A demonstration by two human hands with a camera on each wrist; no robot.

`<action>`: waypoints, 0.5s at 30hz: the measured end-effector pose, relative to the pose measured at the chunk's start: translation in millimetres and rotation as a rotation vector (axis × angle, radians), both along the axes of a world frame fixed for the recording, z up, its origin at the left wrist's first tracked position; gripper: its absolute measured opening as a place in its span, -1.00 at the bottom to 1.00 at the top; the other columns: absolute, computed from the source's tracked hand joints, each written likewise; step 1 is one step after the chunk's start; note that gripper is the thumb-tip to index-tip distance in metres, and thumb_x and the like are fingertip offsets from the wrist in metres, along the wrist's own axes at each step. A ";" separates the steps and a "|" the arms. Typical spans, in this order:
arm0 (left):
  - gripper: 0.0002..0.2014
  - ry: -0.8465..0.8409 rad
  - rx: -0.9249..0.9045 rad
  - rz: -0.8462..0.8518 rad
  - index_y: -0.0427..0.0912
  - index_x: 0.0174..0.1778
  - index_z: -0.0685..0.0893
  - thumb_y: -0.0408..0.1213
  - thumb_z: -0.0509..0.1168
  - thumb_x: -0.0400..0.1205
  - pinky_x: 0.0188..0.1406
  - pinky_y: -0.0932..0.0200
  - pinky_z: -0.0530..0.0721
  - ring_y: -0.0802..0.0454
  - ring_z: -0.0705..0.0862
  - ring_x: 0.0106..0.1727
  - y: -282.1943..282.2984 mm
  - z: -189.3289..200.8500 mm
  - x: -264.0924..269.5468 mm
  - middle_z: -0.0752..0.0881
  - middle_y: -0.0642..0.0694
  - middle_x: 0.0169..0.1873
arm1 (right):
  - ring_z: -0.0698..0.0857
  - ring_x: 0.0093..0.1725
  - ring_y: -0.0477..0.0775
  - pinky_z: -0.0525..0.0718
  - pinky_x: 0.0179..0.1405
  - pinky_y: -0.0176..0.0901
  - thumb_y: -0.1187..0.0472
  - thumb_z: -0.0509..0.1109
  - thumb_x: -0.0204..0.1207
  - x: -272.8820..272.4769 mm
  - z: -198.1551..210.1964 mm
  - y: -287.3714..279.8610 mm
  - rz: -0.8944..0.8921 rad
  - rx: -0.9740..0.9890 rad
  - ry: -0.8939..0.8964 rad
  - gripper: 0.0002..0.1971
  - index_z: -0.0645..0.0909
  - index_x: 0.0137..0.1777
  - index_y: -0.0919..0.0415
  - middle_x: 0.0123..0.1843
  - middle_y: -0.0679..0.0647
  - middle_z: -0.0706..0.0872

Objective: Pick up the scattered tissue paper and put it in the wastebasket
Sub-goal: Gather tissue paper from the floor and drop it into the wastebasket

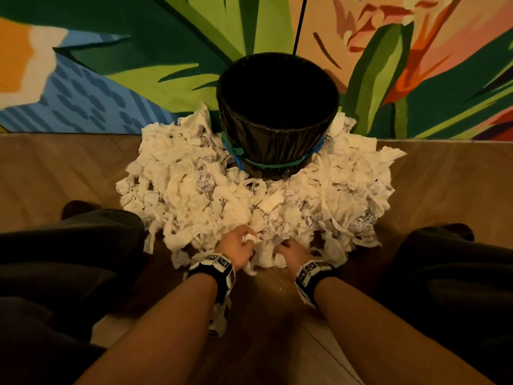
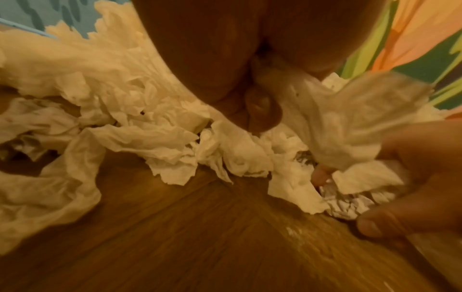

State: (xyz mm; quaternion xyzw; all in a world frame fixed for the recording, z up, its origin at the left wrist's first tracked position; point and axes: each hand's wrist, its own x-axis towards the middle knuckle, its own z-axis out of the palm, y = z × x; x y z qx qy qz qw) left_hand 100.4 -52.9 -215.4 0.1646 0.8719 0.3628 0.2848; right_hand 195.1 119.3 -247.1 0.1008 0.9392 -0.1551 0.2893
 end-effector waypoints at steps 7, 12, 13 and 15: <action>-0.67 0.018 -0.025 -0.063 -0.08 -0.36 0.67 -0.40 0.12 0.65 -0.45 0.38 0.51 0.12 0.60 -0.40 5.2 3.3 -0.8 0.71 -0.02 -0.36 | 0.69 0.11 0.14 0.66 -0.01 -0.16 0.24 0.47 0.50 -7.5 11.8 3.8 -0.139 -0.146 0.020 -0.56 0.53 0.37 0.08 0.23 0.15 0.66; -0.71 0.006 0.127 -0.040 -0.18 -0.46 0.63 -0.35 0.18 0.59 -0.50 0.25 0.44 0.04 0.51 -0.49 19.1 25.8 -6.5 0.55 0.04 -0.59 | 0.77 0.06 0.14 0.67 -0.41 -0.47 0.27 0.55 0.43 -21.0 52.0 18.5 -0.346 -0.285 0.147 -0.69 0.74 0.12 -0.08 0.21 -0.11 0.68; -0.76 0.036 0.171 -0.044 -0.18 -0.41 0.64 -0.29 0.22 0.57 -0.44 0.19 0.48 0.04 0.53 -0.46 23.6 33.7 -8.6 0.58 0.02 -0.55 | 0.76 0.04 0.08 0.74 -0.22 -0.31 0.14 0.58 0.45 -24.6 63.0 22.0 -0.377 -0.273 0.203 -0.78 0.76 0.08 -0.06 0.18 -0.09 0.74; -0.93 0.086 0.291 -0.064 -0.03 -0.28 0.65 -0.24 0.31 0.51 -0.44 0.20 0.55 0.16 0.55 -0.46 32.5 57.1 -13.4 0.64 0.07 -0.45 | 0.67 -0.04 -0.11 0.64 0.01 -0.25 -0.08 0.59 0.42 -30.8 86.5 30.4 -0.435 -0.274 0.331 -0.77 0.77 -0.01 -0.03 0.03 -0.13 0.76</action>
